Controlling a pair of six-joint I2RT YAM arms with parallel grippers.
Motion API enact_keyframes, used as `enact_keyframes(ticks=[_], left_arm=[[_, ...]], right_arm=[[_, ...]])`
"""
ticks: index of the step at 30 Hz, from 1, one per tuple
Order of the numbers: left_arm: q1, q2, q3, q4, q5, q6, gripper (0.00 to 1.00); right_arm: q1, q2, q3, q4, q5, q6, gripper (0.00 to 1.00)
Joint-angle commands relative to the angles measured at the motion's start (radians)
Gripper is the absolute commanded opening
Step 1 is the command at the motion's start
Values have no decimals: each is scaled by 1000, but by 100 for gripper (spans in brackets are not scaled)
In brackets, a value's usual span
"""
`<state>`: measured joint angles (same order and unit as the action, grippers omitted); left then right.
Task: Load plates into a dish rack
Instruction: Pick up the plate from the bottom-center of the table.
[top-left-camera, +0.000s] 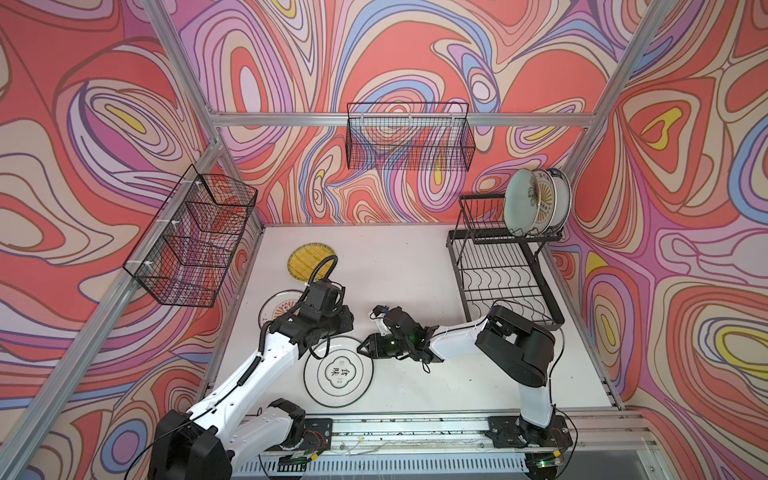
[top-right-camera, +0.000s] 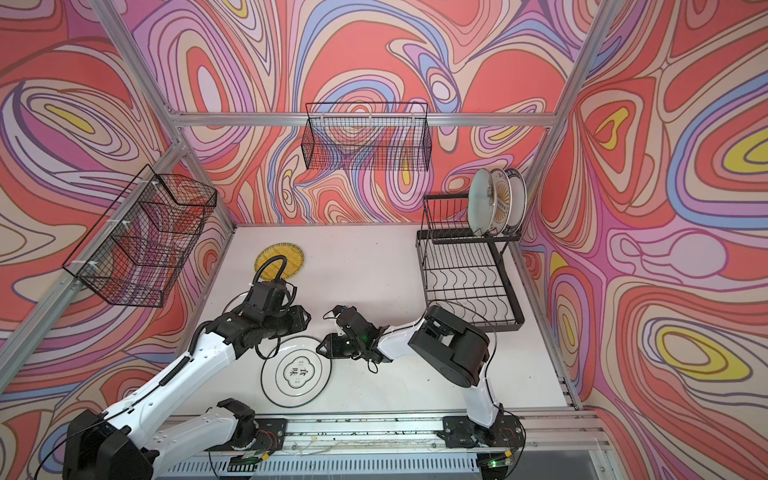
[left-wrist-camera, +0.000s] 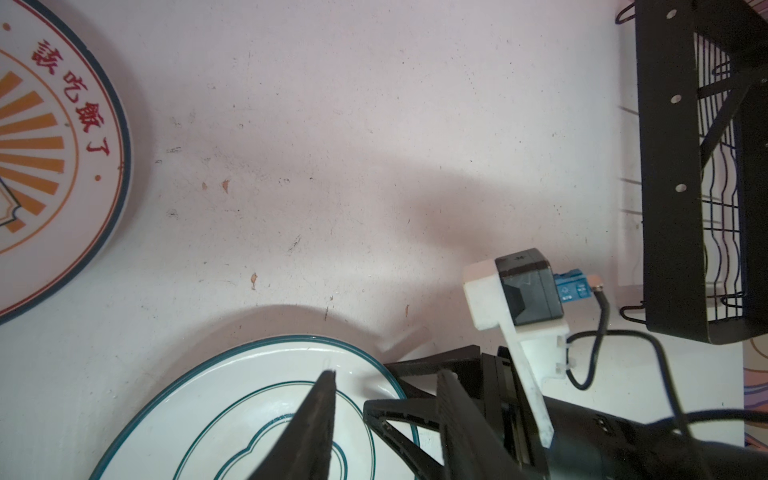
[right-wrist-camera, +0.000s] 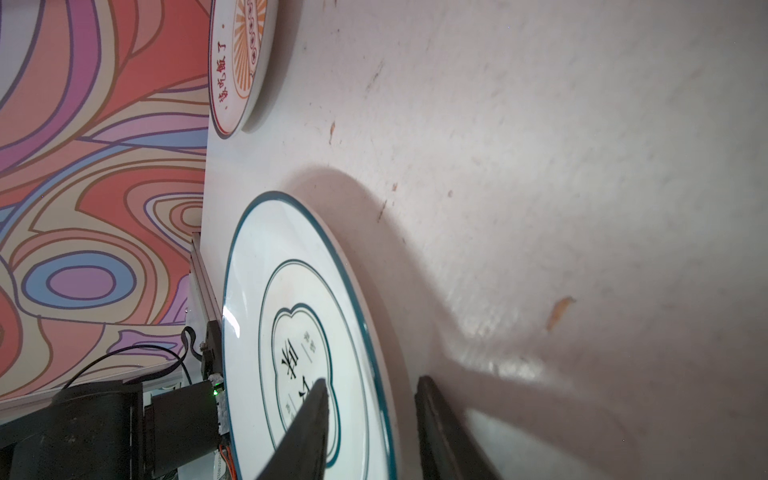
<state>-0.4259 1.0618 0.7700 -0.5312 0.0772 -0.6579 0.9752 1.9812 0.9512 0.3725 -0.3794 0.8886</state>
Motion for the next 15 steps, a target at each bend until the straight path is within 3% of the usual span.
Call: enact_keyframes(ticks=[1,15], left_arm=[[-5,-17,-3,-26,-4,10,44],[-4,-15,9,-27,5,10,44]], right_arm=[[8,39,5,-7,17,16,35],[8,52,0,1,19,28,29]])
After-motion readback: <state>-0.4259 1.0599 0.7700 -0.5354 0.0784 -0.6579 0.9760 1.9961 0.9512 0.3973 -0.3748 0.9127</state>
